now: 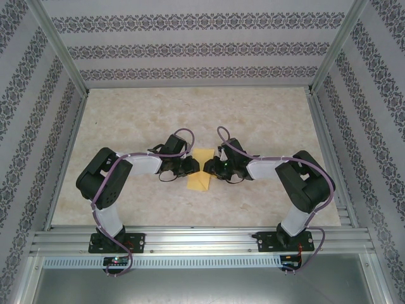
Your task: Fold a paper plane with a square sheet of paper (pick it up from the middle)
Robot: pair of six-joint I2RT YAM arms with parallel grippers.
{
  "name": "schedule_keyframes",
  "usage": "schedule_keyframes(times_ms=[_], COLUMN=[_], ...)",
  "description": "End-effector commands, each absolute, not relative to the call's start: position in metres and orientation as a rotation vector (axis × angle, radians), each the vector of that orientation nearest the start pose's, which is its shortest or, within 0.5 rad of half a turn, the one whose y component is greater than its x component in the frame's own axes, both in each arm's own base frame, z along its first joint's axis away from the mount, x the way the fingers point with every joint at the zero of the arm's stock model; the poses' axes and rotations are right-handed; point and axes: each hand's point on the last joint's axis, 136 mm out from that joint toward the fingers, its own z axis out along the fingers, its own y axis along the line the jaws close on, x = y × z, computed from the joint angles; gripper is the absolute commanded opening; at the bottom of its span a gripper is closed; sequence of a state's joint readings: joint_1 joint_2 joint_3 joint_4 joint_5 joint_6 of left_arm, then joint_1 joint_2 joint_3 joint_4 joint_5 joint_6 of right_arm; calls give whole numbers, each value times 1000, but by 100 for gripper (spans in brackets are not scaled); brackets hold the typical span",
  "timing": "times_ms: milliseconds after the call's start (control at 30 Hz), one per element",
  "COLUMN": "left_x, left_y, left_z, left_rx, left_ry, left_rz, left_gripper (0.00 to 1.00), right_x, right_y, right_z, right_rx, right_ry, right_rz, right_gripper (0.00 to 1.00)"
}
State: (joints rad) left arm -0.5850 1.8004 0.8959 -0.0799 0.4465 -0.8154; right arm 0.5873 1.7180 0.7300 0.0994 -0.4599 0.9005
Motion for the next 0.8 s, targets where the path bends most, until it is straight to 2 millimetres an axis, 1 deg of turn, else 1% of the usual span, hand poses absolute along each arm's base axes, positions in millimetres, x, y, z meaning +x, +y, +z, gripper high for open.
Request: schedule_keyframes(times_ms=[0, 100, 200, 300, 333, 367, 467, 500, 567, 633, 767], left_x=[300, 299, 300, 301, 301, 302, 304, 304, 306, 308, 307], left_y=[-289, -288, -288, -289, -290, -291, -291, -290, -283, -272, -241], left_z=[38, 38, 39, 43, 44, 47, 58, 63, 74, 86, 111], left_rx=[-86, -87, -92, -97, -98, -94, -102, -112, -143, -179, -238], left_ry=[2770, 2773, 2769, 2755, 2752, 2744, 2712, 2698, 2660, 2616, 2539], left_rz=[-1010, -1003, -1005, -1018, -1023, -1034, -1055, -1056, -1036, -999, -887], left_gripper=[24, 24, 24, 24, 24, 24, 26, 27, 28, 33, 35], right_x=[280, 279, 277, 275, 274, 274, 275, 276, 278, 280, 282], right_y=[283, 285, 286, 286, 286, 286, 287, 286, 285, 284, 276], right_z=[34, 37, 36, 31, 31, 32, 38, 40, 46, 54, 74], right_rx=[180, 178, 165, 157, 155, 149, 131, 127, 113, 94, 58], right_ry=[2679, 2663, 2666, 2680, 2681, 2676, 2660, 2658, 2656, 2649, 2649], right_rz=[1182, 1205, 1215, 1200, 1202, 1206, 1217, 1207, 1184, 1164, 1079], right_gripper=[33, 34, 31, 26, 23, 21, 19, 17, 11, 9, 3])
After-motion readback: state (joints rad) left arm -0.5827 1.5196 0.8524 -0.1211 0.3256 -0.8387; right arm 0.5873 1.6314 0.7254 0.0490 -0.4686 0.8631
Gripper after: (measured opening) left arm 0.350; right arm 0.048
